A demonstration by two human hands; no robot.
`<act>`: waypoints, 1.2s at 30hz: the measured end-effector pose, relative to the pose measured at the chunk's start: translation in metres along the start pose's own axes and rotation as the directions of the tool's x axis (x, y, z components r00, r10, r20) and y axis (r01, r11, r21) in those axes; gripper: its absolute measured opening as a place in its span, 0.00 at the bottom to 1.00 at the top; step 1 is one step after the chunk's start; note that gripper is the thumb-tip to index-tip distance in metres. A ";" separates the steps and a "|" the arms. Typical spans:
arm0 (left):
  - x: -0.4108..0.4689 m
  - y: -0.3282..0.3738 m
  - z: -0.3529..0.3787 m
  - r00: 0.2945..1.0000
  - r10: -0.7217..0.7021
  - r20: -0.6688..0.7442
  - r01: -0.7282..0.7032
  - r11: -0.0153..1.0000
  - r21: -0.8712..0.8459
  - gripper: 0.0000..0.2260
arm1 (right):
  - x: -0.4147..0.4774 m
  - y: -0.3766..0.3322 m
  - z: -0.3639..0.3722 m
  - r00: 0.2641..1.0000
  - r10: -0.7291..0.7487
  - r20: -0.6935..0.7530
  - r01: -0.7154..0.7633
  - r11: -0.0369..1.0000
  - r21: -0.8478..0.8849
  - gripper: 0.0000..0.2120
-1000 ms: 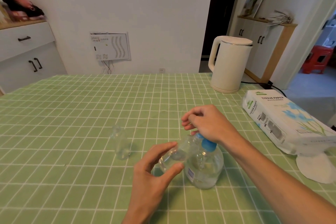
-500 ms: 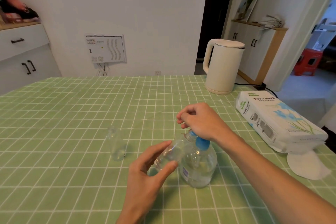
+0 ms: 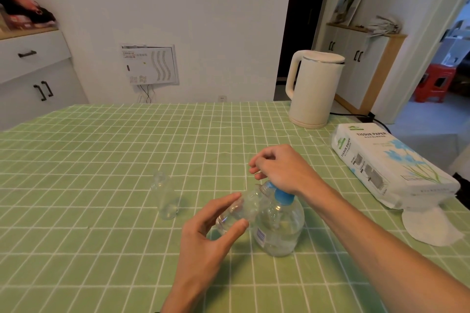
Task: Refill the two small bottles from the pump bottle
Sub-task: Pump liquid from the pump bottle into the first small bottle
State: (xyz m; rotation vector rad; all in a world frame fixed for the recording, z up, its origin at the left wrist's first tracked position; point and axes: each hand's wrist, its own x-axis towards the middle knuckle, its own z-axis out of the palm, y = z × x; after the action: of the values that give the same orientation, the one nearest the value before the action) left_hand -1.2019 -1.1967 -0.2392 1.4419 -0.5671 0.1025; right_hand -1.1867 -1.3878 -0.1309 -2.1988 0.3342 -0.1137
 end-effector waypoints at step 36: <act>0.001 0.000 0.001 1.000 -0.010 0.007 0.010 1.000 -0.020 0.20 | 0.006 0.007 0.005 1.000 0.025 0.002 -0.025 0.994 0.108 0.12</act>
State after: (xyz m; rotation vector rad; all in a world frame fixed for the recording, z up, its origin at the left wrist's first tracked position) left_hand -1.2013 -1.1977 -0.2386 1.4256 -0.5652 0.0839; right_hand -1.1819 -1.3899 -0.1395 -2.0865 0.3473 -0.1143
